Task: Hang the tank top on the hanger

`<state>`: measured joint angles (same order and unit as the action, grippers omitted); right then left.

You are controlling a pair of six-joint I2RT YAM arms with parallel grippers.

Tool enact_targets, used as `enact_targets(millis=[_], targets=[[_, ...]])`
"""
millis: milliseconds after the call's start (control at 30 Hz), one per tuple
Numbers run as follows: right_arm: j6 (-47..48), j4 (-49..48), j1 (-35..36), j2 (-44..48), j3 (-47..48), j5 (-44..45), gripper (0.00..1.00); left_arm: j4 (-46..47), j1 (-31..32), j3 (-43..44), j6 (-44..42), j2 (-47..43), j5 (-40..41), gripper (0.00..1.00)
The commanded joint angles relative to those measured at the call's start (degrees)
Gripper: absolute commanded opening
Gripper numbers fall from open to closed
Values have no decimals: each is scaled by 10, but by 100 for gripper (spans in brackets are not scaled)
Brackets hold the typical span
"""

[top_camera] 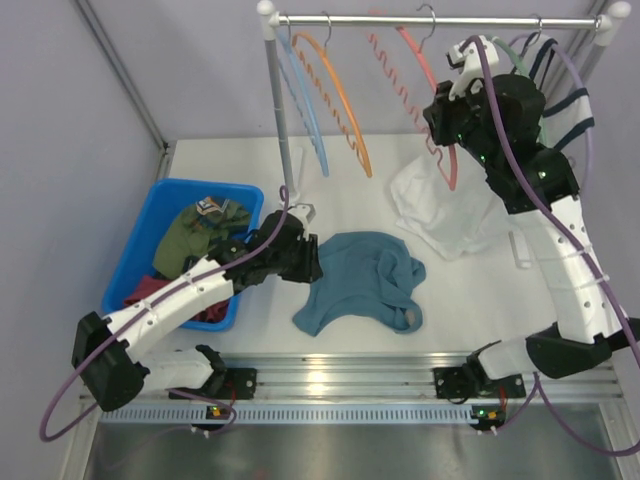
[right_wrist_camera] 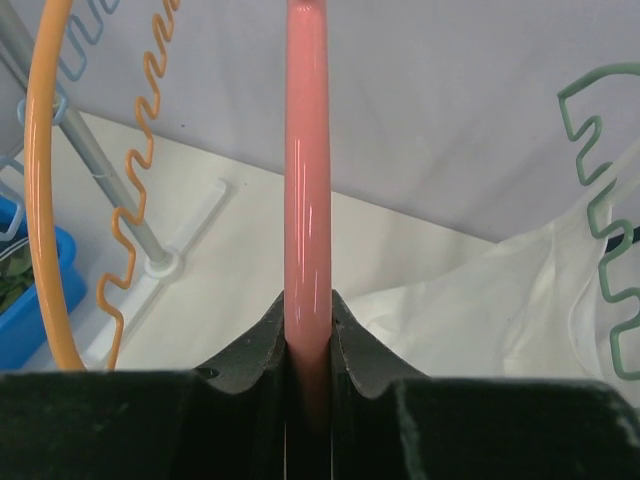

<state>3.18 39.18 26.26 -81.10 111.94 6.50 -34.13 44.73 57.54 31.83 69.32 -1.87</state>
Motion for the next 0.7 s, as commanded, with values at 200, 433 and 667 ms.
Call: enact_targets(millis=[200,433,667], targets=[[-119,51,8,165,-161,-3,0,10,0,-69,44,-2,21,38],[-167,118,10,279,-336,-62,0,16,42,-120,49,4,13,38],[-190,164,11,352,-428,-127,0,11,114,-112,67,56,77,38]])
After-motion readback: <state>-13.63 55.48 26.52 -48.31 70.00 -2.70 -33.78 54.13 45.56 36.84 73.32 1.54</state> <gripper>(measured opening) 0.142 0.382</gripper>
